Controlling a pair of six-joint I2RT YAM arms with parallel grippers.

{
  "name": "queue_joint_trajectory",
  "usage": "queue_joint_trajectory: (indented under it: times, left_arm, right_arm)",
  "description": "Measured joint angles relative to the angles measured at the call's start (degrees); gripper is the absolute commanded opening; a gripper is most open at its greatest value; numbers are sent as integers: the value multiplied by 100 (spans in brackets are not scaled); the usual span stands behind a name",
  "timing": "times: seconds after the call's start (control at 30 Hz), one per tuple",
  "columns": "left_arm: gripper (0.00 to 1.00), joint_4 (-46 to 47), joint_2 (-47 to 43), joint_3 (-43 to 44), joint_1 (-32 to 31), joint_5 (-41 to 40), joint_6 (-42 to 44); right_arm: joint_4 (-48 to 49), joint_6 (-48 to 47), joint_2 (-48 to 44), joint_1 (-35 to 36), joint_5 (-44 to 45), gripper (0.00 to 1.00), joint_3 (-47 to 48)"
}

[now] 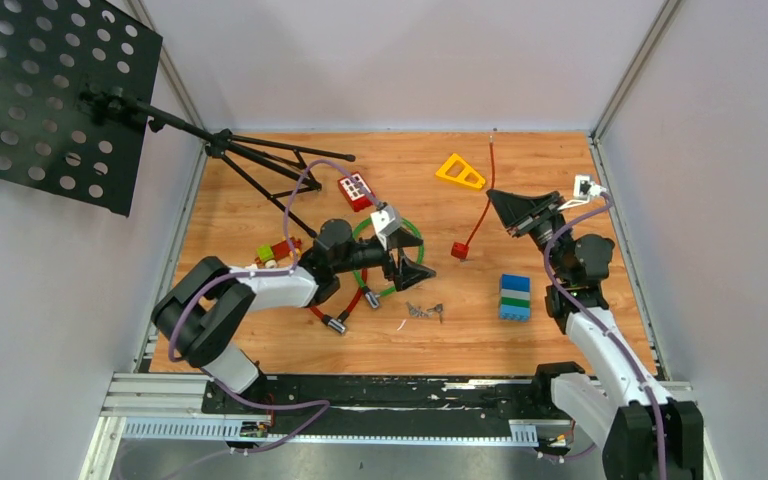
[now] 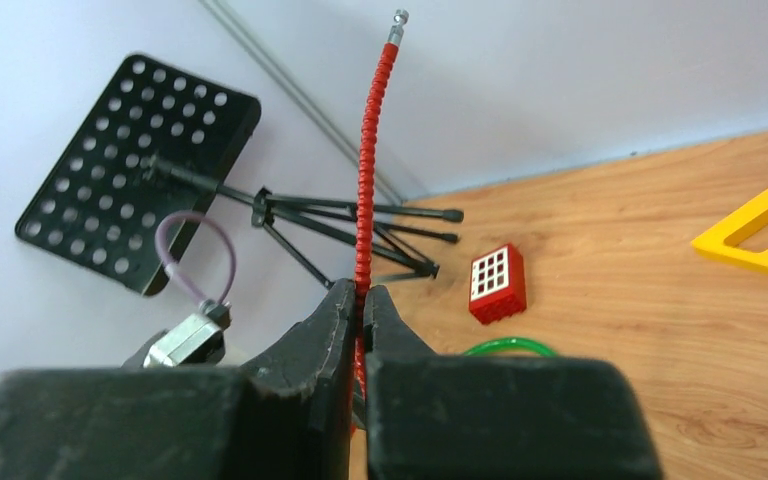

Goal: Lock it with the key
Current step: Lock the lock.

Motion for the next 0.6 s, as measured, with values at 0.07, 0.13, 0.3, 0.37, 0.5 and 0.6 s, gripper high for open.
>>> queue_joint_trajectory:
  times: [0.07,0.13,0.3,0.37,0.5,0.6]
  left_arm:
    - [100,-26,-310,-232,-9,-616,201]
    - [98,-26,-535,-433,-66,-1320,413]
    - [99,-11,-778,-774,-638,-3217,1165]
    - [96,103,-800,-898,-962,-4015,1497]
    - [86,407,-807,-1165,-1331,-5180,1897]
    - [82,643,-809,-1276,-1462,-5777,2114]
  right_arm:
    - [-208,-22,-243,55,348,0,0]
    - [-457,-42,-474,232,835,0,0]
    - [-1156,-192,-763,1246,2533,0,28]
    - [-1427,-201,-769,1810,3429,0,37]
    - [-1770,13,-741,2739,5075,0,37]
    - [-1917,260,-581,3165,5995,0,83]
